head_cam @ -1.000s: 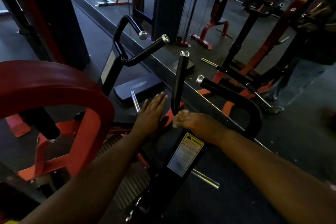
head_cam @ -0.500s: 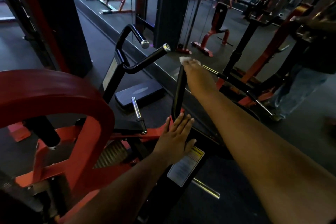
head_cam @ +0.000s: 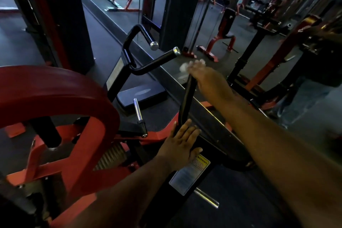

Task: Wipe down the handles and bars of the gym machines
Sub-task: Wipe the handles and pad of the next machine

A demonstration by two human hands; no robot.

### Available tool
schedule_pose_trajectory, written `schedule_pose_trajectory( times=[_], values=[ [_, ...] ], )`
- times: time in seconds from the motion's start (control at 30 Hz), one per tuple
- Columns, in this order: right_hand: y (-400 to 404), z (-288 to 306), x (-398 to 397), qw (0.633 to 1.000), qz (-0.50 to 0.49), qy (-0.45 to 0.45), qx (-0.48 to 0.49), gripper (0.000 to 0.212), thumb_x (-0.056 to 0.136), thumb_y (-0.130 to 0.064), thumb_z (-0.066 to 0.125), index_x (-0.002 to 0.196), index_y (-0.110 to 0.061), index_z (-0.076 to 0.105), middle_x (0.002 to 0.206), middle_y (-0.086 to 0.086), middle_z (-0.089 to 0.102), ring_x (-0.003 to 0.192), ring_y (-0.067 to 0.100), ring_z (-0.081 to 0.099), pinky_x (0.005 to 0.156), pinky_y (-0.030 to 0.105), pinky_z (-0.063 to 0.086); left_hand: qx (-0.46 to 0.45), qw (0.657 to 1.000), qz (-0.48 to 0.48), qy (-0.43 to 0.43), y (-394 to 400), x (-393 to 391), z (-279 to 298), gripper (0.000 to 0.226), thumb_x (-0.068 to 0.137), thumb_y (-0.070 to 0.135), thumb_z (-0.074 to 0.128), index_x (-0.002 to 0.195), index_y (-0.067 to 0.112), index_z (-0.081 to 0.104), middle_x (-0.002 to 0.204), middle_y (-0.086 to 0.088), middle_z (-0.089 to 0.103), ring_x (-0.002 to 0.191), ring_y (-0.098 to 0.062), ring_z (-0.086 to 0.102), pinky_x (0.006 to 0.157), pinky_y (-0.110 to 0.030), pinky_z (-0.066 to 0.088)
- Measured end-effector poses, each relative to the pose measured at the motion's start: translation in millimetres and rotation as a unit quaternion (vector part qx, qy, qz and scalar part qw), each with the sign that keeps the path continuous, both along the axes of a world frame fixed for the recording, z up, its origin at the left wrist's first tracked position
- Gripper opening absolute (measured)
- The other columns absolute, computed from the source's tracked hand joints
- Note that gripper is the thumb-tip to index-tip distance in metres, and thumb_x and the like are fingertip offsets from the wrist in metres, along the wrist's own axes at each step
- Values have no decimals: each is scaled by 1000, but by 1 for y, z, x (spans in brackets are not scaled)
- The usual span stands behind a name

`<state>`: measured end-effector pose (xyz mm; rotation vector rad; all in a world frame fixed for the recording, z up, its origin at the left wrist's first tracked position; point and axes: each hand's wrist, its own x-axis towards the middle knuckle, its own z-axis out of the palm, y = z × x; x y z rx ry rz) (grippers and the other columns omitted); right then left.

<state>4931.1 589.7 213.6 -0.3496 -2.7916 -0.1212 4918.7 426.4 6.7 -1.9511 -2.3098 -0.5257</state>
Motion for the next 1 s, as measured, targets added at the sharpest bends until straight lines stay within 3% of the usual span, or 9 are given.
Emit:
schedule_pose_trajectory(
  times=[0.17,0.27,0.4,0.5,0.6,0.7,0.8,0.9,1.0],
  values=[
    [-14,-26,-22,992,-27,-92,82,42,98,-2,36,133,-3,58,139,24,56,135,38,48,109,47,43,-22,1000,-3,-7,-2,-1,3,72,105,64,8,163,22,17,171,1,20,158,-17,-13,126,-56,-8],
    [-34,-53,-8,986,-1,-128,108,42,96,-8,31,119,-10,67,130,18,64,134,34,50,112,40,41,-29,999,-10,-24,-5,-1,11,72,105,63,15,165,24,8,173,2,8,157,-15,-19,124,-52,-17],
    [-49,-74,21,982,63,-170,48,35,103,-3,48,135,-4,60,150,21,49,146,34,37,116,41,36,27,999,-23,4,-28,3,-9,75,107,63,28,165,21,10,172,-4,8,159,-19,-8,127,-56,-1],
    [-48,-68,43,959,163,-232,18,41,103,-14,42,141,-9,57,152,14,50,148,26,37,119,42,36,47,998,-25,36,-46,3,-27,80,104,66,34,166,20,11,173,-6,5,160,-20,1,124,-59,17],
    [-26,-50,32,991,82,-100,-28,48,101,-30,34,135,-11,63,141,13,60,134,27,54,113,46,44,41,998,-29,37,-48,6,-24,83,103,68,35,166,19,11,173,-8,1,160,-21,2,124,-59,20],
    [-22,-46,10,999,10,-42,-4,42,99,-2,45,139,-5,59,146,19,55,139,34,48,113,49,43,35,999,-20,30,-47,14,-23,87,102,68,39,165,16,12,173,-11,1,160,-24,3,125,-58,19],
    [-32,-63,15,995,30,-93,26,44,96,0,39,135,3,59,143,25,54,136,39,50,110,48,46,23,999,-21,39,-47,17,-21,89,102,70,35,165,14,8,173,-13,-2,160,-26,0,126,-57,16],
    [-30,-78,40,987,111,-120,7,44,88,6,63,132,0,63,141,23,57,133,35,55,106,44,47,8,999,-23,48,-47,17,-19,90,102,70,32,165,13,2,172,-13,-7,159,-25,-7,127,-54,11],
    [-36,-84,67,960,151,-221,-76,42,102,-7,50,144,-10,56,156,9,45,146,19,39,121,33,28,27,998,-32,52,-47,19,-21,89,102,69,38,165,13,10,172,-17,2,160,-28,0,127,-54,16]
  ],
)
